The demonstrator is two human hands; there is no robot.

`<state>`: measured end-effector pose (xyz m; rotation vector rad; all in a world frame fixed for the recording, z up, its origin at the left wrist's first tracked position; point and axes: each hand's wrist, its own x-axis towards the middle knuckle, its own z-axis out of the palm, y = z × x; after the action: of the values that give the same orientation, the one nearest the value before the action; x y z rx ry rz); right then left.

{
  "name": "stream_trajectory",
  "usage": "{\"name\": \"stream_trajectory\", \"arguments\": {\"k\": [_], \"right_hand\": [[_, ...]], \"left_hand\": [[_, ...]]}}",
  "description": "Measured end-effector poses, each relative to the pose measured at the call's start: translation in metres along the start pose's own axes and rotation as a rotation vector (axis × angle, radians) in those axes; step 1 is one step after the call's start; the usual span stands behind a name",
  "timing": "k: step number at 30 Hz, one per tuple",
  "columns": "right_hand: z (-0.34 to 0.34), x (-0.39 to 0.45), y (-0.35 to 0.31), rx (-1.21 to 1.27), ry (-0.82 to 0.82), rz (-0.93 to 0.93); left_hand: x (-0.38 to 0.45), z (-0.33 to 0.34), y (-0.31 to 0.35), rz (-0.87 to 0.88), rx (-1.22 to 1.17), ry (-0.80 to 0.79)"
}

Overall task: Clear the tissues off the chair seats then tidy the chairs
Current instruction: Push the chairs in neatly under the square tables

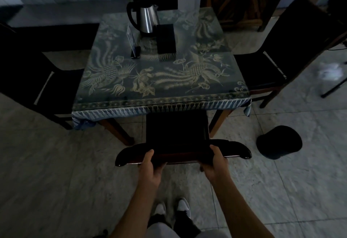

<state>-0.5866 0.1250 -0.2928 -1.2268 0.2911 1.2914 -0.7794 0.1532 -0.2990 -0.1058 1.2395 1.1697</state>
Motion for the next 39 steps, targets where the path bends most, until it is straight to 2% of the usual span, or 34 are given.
{"name": "stream_trajectory", "arguments": {"k": [16,18,22,25,27,30,32,36,39], "right_hand": [[-0.002,-0.011,-0.004,-0.1,-0.015,0.01],[-0.008,-0.013,-0.007,-0.21,-0.009,0.018],[-0.02,-0.028,-0.01,-0.583,-0.062,0.014],[-0.018,-0.042,-0.016,-0.913,-0.106,-0.011],[-0.012,-0.048,-0.022,-1.135,-0.161,-0.075],[0.002,-0.05,-0.032,-1.413,-0.199,-0.394],[0.015,-0.056,-0.044,-1.48,-0.185,-0.6],[0.041,-0.066,-0.071,-1.559,-0.276,-0.934],[0.057,-0.076,-0.087,-1.623,-0.313,-1.05]], "left_hand": [[-0.009,-0.005,0.005,-0.014,0.087,0.02],[-0.009,-0.006,0.008,-0.036,0.15,0.03],[-0.014,-0.011,0.01,-0.097,0.346,0.034],[-0.025,-0.013,0.008,-0.135,0.604,-0.002],[-0.031,-0.014,0.011,0.003,0.85,-0.05],[-0.04,-0.004,0.024,0.363,1.13,-0.17],[-0.051,0.011,0.037,0.573,1.332,-0.208],[-0.071,0.042,0.067,1.013,1.658,-0.129],[-0.09,0.064,0.089,1.148,1.751,-0.126]]}}
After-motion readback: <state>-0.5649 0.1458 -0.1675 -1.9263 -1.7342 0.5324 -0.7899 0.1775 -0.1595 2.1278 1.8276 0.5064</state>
